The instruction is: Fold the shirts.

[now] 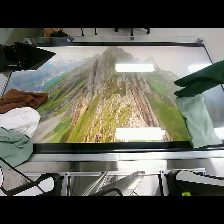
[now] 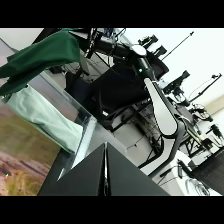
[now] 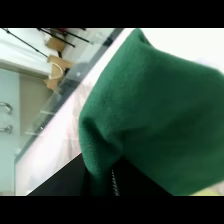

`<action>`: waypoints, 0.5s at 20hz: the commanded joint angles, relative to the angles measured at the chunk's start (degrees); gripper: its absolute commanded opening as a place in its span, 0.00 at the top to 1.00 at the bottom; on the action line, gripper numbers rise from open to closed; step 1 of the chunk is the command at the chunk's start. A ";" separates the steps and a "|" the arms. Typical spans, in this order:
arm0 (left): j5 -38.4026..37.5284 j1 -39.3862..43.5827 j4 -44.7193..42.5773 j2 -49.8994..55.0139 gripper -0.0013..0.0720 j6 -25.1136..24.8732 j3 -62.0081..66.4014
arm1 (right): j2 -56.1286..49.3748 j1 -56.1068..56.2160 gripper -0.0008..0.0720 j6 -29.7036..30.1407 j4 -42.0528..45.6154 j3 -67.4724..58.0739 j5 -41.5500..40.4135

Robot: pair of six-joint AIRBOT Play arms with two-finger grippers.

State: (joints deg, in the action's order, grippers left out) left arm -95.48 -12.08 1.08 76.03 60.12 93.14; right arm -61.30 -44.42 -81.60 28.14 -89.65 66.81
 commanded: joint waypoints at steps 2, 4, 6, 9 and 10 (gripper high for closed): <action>-0.59 0.02 -0.07 0.00 0.95 -0.13 -0.02 | 1.81 -0.09 0.95 -8.24 13.16 -0.04 6.45; -0.63 0.02 -0.07 0.00 0.95 -0.15 -0.04 | 2.05 -0.09 0.95 -11.98 19.85 -0.04 10.62; -0.61 0.02 -0.07 0.00 0.95 -0.17 -0.02 | 2.12 -0.90 0.95 -16.44 24.15 -0.02 15.41; -0.59 0.02 -0.09 0.00 0.95 -0.76 -0.02 | 3.52 -3.91 0.95 -21.81 28.87 0.00 21.31; -0.59 0.02 -0.11 0.00 0.95 -0.79 -0.04 | 4.28 -4.96 0.95 -23.10 31.26 0.04 22.86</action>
State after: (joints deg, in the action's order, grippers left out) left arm -96.05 -12.08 1.02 76.03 59.75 93.14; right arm -58.35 -47.11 -98.70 51.92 -89.65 83.11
